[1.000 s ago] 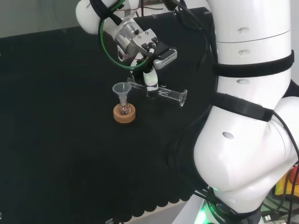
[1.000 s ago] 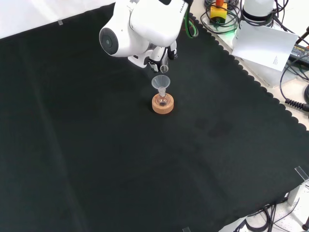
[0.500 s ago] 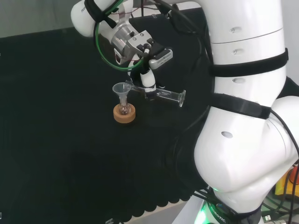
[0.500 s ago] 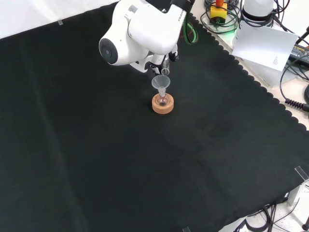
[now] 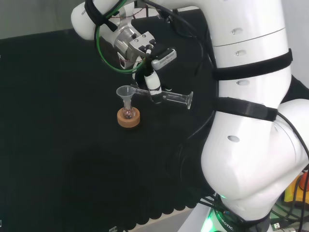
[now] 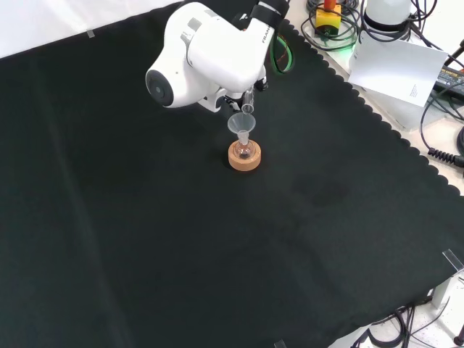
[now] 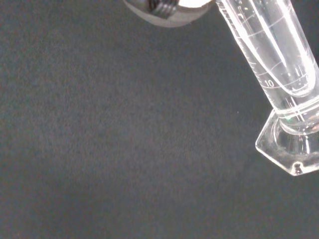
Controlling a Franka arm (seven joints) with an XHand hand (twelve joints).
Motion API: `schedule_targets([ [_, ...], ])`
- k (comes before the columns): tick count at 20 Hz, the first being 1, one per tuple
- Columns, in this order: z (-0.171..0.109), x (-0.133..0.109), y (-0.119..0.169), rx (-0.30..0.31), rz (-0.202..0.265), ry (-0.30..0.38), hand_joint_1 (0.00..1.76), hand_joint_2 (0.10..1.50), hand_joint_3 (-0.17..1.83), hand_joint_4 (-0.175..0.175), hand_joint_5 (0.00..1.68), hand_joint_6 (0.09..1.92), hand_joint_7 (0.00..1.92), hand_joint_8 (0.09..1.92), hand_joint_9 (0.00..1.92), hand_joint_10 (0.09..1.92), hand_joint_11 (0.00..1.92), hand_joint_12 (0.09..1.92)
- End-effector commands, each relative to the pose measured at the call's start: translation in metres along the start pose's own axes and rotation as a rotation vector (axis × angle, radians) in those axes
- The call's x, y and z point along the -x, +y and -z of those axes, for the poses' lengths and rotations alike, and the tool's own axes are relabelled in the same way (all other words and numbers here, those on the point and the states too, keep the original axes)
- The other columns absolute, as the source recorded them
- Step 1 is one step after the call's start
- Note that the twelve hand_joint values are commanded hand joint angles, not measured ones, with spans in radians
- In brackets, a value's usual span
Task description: Pour the water from the graduated cylinder into the round-bottom flask.
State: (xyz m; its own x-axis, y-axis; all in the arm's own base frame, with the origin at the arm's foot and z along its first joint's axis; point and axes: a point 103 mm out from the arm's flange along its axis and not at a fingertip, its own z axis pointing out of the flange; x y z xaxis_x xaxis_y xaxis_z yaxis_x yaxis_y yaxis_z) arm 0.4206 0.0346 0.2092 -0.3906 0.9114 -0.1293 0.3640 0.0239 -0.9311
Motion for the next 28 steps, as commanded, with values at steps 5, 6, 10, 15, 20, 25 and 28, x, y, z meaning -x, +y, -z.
schedule_targets([
  [5, 0.0047, -0.0009, -0.0028, -0.038, -0.024, -0.003, 1.26, 1.11, 0.0, -0.175, 0.96, 1.01, 1.01, 0.99, 1.49, 0.09, 1.21, 0.76],
  [6, 0.0055, -0.0013, -0.0032, -0.04, -0.025, -0.005, 1.26, 1.11, 0.0, -0.175, 0.96, 1.01, 1.01, 0.99, 1.49, 0.09, 1.21, 0.76],
  [10, 0.0085, -0.0025, -0.0036, -0.059, -0.033, -0.011, 1.26, 1.11, 0.0, -0.175, 0.96, 1.01, 1.01, 1.0, 1.49, 0.09, 1.21, 0.75],
  [15, 0.0102, -0.0032, -0.003, -0.08, -0.037, -0.012, 1.26, 1.11, 0.0, -0.175, 0.96, 1.01, 1.01, 1.0, 1.49, 0.09, 1.21, 0.75],
  [20, 0.0108, -0.0046, -0.0022, -0.11, -0.036, -0.016, 1.26, 1.11, 0.0, -0.175, 0.96, 1.01, 1.01, 1.0, 1.5, 0.09, 1.22, 0.75],
  [25, 0.0103, -0.0065, -0.0021, -0.149, -0.037, -0.029, 1.26, 1.11, 0.0, -0.175, 0.96, 1.01, 1.01, 1.0, 1.5, 0.09, 1.22, 0.75],
  [28, 0.0097, -0.0045, -0.0041, -0.144, -0.039, -0.027, 1.26, 1.11, 0.0, -0.175, 0.96, 1.01, 1.01, 1.0, 1.5, 0.09, 1.22, 0.75],
])
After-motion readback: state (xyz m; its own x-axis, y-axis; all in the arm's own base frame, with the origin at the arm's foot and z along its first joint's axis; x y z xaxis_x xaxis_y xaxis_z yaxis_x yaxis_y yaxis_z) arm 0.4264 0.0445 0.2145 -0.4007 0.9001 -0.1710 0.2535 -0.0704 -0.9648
